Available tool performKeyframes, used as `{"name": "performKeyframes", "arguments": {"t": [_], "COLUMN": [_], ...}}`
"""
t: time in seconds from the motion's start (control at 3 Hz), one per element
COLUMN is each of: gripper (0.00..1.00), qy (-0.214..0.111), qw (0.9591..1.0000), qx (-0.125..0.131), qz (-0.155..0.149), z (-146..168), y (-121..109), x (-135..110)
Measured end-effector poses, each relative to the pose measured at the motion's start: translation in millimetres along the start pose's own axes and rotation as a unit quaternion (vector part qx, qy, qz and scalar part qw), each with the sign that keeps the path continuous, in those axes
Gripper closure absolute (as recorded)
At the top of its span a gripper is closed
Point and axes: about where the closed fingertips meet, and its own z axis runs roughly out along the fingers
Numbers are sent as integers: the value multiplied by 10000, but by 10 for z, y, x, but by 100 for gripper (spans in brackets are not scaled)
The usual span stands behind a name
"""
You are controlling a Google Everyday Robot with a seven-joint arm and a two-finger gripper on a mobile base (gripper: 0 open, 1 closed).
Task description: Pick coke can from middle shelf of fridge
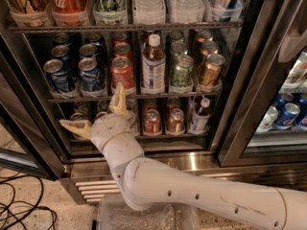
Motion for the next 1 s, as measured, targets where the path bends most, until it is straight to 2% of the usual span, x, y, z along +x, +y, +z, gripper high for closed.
{"name": "performKeyframes", "arguments": {"t": [0.33,0.67,1.0], "gripper": [0,0,0], "qy": [5,15,-8], "qw": [9997,9971,9924], "qx": [229,756,1234], "qz": [-11,19,20], "z": [10,-1,-31], "y": [-77,-255,-384], "x": [42,158,252]}}
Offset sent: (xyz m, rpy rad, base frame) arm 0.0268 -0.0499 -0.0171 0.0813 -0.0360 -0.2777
